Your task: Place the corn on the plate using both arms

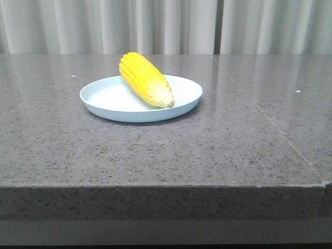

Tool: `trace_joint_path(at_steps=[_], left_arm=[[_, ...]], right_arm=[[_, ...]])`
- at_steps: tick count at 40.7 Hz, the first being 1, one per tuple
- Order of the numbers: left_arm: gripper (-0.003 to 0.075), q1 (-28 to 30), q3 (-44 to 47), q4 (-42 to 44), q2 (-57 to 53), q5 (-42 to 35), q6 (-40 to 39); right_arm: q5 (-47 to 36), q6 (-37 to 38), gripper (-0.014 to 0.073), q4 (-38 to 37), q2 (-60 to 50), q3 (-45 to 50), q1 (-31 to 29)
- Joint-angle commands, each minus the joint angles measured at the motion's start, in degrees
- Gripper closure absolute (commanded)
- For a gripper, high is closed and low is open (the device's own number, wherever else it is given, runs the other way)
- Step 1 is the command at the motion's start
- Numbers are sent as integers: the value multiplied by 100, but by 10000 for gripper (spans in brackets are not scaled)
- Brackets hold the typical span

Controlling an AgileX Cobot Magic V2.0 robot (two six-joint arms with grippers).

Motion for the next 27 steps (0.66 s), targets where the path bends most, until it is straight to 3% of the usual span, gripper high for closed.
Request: trace_joint_path(at_steps=[1, 27], left_arm=[[741, 16, 122, 0, -100, -479, -59], [741, 208, 122, 0, -100, -479, -59]], right_arm=[[-434, 2, 660, -69, -101, -133, -32], [-434, 2, 660, -69, -101, -133, -32]])
